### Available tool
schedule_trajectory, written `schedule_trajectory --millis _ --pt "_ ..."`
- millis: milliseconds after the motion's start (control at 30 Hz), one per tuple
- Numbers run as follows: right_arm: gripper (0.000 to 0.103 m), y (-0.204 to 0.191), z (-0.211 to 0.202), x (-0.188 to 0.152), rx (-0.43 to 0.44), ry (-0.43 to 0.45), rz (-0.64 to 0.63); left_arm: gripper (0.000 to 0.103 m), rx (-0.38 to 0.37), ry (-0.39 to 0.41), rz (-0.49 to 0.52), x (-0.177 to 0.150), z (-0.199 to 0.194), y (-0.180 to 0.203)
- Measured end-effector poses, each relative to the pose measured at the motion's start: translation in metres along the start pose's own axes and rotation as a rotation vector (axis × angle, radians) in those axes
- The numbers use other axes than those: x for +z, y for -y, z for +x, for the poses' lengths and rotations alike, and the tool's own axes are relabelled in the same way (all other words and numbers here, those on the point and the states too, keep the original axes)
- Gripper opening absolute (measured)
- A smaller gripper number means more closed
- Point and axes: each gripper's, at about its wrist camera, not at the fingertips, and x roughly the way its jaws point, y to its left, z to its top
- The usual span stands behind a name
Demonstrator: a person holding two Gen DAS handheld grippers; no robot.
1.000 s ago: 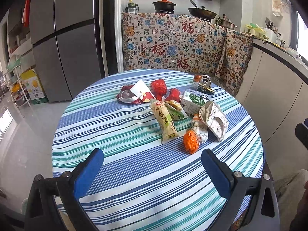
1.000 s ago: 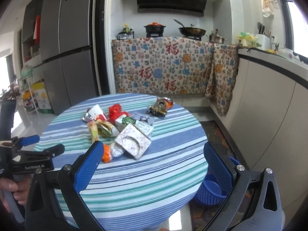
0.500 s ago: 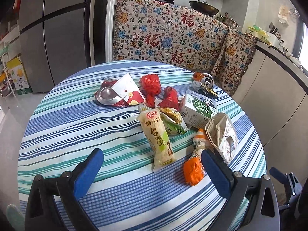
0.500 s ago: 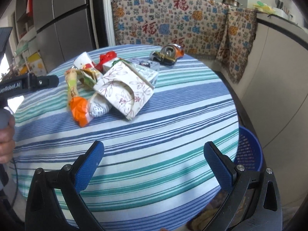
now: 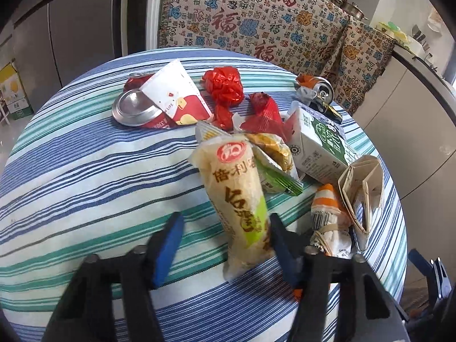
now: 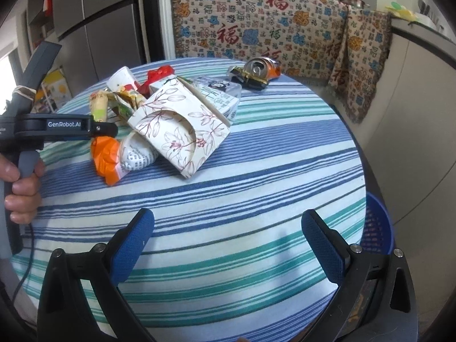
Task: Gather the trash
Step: 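Move left tool toward yellow-green bread bag while right tool approaches white floral paper bag, then grasp the bread bag with left tool while right tool grasps and lifts the paper bag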
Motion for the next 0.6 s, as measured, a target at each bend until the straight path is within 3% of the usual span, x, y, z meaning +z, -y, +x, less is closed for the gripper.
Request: schedule_trajectory --millis 67,200,367,433,533,600 --pt "0.103 0.001 0.003 0.010 0.008 0.021 -0.025 0.027 -0.052 -0.038 0.024 0.003 -0.003 -0.002" --pt "0.103 -0.001 0.013 0.037 0.064 0.064 -0.126 0.027 -0.072 -0.099 0.144 0.004 -0.019 0.000" --pt "0.103 -0.006 0.039 0.065 0.197 0.034 -0.261 0.027 -0.076 -0.168 0.256 -0.003 -0.031 0.002" --pt "0.103 -0.013 0.051 0.069 0.242 0.011 -0.310 0.029 -0.066 -0.172 0.248 -0.005 -0.028 0.000" --pt "0.102 -0.018 0.062 0.072 0.291 -0.026 -0.327 0.040 -0.044 -0.161 0.236 -0.009 -0.024 -0.002" --pt "0.079 -0.018 0.061 0.071 0.324 -0.050 -0.320 0.049 -0.042 -0.152 0.233 -0.009 -0.023 -0.003"
